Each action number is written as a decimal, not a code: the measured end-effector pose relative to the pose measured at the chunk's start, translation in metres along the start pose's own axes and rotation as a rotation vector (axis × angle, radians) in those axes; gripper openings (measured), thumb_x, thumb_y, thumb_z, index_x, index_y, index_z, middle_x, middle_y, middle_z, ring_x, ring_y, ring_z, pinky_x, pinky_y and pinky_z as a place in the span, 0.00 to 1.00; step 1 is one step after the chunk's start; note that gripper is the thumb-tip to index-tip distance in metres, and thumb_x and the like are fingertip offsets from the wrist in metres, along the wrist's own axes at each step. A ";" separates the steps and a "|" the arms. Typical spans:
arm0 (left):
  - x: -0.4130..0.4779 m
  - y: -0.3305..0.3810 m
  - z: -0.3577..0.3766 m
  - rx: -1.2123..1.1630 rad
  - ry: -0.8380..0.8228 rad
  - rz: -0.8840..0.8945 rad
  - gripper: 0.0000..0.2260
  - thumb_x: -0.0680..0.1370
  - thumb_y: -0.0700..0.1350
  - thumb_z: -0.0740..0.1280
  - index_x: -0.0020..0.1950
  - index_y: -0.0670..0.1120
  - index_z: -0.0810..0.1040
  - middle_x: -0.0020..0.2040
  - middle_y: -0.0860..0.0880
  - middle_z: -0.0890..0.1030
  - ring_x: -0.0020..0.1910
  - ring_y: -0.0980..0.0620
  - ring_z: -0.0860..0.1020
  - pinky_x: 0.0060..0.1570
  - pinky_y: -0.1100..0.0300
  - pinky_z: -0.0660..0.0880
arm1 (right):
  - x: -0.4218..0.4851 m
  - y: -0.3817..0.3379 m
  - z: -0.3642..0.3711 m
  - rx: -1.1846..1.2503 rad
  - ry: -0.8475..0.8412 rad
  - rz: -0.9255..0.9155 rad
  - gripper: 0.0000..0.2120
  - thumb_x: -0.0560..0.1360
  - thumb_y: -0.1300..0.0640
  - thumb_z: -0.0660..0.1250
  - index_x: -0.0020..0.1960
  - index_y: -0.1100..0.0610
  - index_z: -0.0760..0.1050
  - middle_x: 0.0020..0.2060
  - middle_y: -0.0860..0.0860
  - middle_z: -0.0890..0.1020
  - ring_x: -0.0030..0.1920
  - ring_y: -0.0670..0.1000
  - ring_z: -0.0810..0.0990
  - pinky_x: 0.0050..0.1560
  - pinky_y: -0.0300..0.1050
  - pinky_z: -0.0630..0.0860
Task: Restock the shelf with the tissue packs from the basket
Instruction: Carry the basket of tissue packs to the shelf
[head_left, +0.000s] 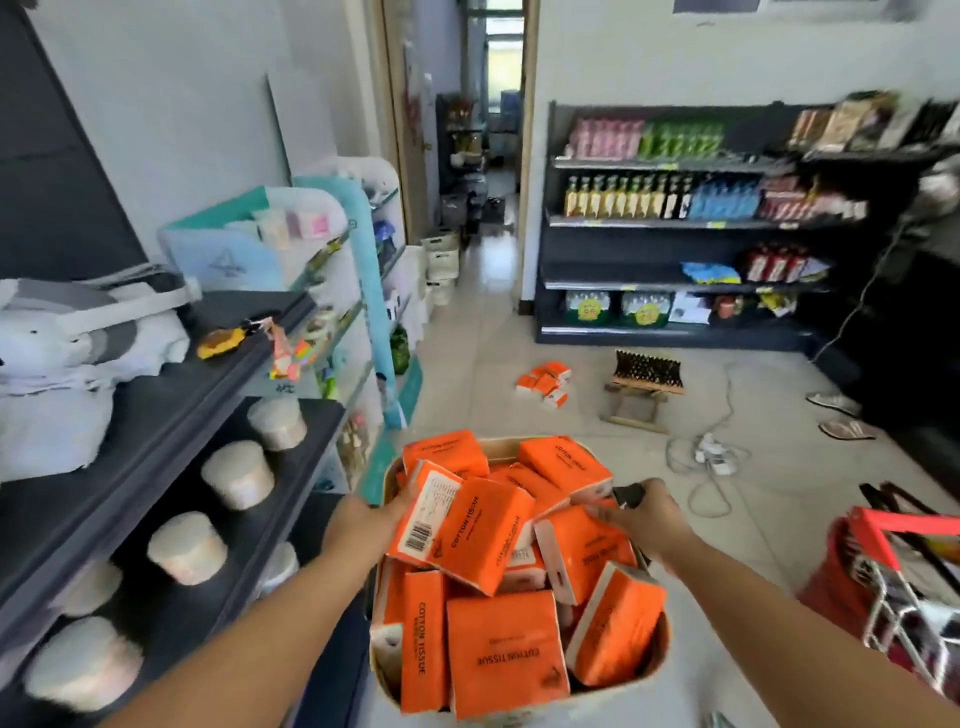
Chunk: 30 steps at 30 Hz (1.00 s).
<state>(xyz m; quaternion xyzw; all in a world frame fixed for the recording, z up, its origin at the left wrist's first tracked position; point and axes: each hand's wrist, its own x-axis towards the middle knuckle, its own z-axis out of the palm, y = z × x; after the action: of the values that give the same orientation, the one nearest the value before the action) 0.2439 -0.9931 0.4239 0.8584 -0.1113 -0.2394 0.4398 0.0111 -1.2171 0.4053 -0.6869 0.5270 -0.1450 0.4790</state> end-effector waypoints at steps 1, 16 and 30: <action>0.014 0.018 0.010 -0.009 -0.016 0.027 0.23 0.69 0.66 0.71 0.46 0.48 0.75 0.42 0.49 0.80 0.43 0.49 0.78 0.45 0.56 0.74 | 0.015 -0.004 -0.008 0.008 0.027 0.000 0.25 0.68 0.51 0.78 0.53 0.58 0.66 0.42 0.50 0.74 0.40 0.46 0.72 0.33 0.42 0.66; 0.218 0.244 0.174 0.039 -0.033 0.058 0.31 0.67 0.66 0.72 0.54 0.40 0.77 0.47 0.44 0.83 0.47 0.44 0.81 0.48 0.50 0.78 | 0.294 -0.073 -0.134 0.136 0.102 0.003 0.33 0.61 0.44 0.81 0.56 0.56 0.68 0.49 0.52 0.78 0.50 0.52 0.78 0.44 0.47 0.76; 0.465 0.411 0.308 0.015 -0.159 0.190 0.20 0.72 0.58 0.73 0.44 0.42 0.73 0.43 0.43 0.81 0.43 0.46 0.79 0.44 0.52 0.76 | 0.566 -0.140 -0.170 0.215 0.199 0.045 0.27 0.66 0.50 0.80 0.55 0.57 0.67 0.49 0.54 0.77 0.48 0.51 0.76 0.42 0.44 0.75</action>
<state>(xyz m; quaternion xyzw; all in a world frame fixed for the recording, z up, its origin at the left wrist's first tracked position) 0.4950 -1.6382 0.4569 0.8256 -0.2283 -0.2630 0.4439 0.2015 -1.7932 0.4310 -0.6020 0.5684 -0.2571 0.4983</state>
